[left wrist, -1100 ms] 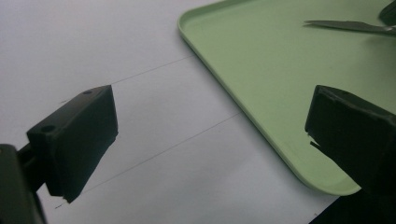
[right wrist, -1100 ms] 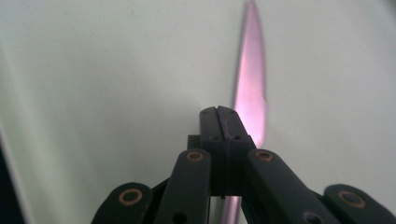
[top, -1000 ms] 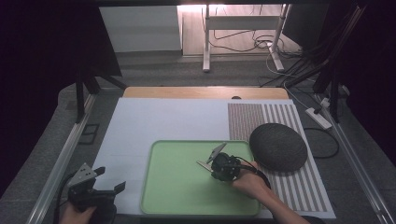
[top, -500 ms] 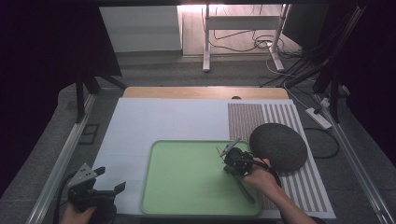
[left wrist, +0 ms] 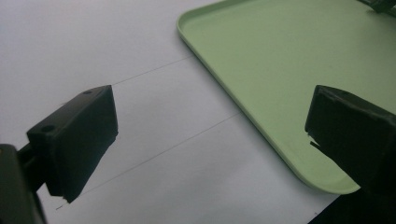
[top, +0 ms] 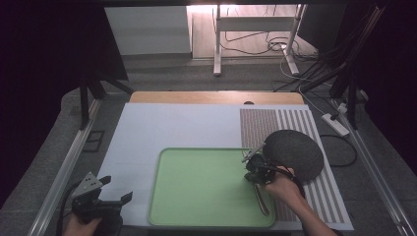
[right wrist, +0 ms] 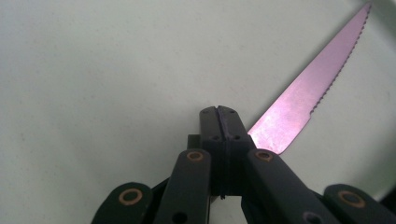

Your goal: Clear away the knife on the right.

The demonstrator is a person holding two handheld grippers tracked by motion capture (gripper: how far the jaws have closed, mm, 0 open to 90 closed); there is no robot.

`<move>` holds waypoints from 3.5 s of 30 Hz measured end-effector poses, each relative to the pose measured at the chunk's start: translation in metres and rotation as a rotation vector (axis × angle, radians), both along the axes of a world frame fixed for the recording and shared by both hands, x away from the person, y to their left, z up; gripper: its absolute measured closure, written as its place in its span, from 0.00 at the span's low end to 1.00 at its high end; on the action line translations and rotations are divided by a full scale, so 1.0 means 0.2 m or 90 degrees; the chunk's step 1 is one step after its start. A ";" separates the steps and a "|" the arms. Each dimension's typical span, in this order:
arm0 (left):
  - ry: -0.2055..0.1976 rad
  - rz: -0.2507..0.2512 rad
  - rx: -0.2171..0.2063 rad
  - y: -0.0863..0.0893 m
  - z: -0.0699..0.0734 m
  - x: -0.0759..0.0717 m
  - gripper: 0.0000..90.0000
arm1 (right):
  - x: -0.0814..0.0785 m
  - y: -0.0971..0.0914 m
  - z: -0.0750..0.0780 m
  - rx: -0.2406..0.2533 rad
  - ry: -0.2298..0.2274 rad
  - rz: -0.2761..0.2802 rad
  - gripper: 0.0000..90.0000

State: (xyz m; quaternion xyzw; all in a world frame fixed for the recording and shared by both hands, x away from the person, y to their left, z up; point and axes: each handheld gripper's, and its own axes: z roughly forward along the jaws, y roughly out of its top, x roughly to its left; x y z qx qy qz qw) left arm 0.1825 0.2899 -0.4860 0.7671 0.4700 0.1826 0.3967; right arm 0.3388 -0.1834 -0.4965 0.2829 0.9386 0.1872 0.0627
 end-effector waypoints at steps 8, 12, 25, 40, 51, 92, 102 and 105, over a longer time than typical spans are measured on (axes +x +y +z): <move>0.000 0.000 0.000 0.00 0.00 0.00 0.04 | 0.00 -0.06 0.00 -0.001 0.002 -0.019 1.00; 0.000 0.000 0.001 0.00 0.00 0.00 0.04 | 0.00 -0.09 0.01 0.002 0.005 -0.026 1.00; 0.001 -0.001 0.001 0.00 0.00 0.00 0.04 | -0.01 -0.12 0.01 0.015 0.021 -0.042 0.86; 0.002 0.000 0.001 0.00 0.00 0.00 0.04 | -0.03 -0.11 0.07 0.077 -0.012 -0.064 0.46; 0.002 0.000 0.001 0.00 0.00 0.00 0.04 | -0.05 -0.15 0.09 0.094 -0.029 -0.102 0.16; 0.002 0.001 0.001 0.00 0.00 0.00 0.04 | -0.23 -0.32 0.13 0.118 -0.112 -0.095 0.00; 0.003 0.000 0.003 0.00 0.00 0.01 0.04 | -0.26 -0.36 0.13 0.133 -0.119 -0.108 0.00; 0.003 0.000 0.003 0.00 0.00 0.01 0.04 | -0.27 -0.37 0.13 0.134 -0.122 -0.111 0.00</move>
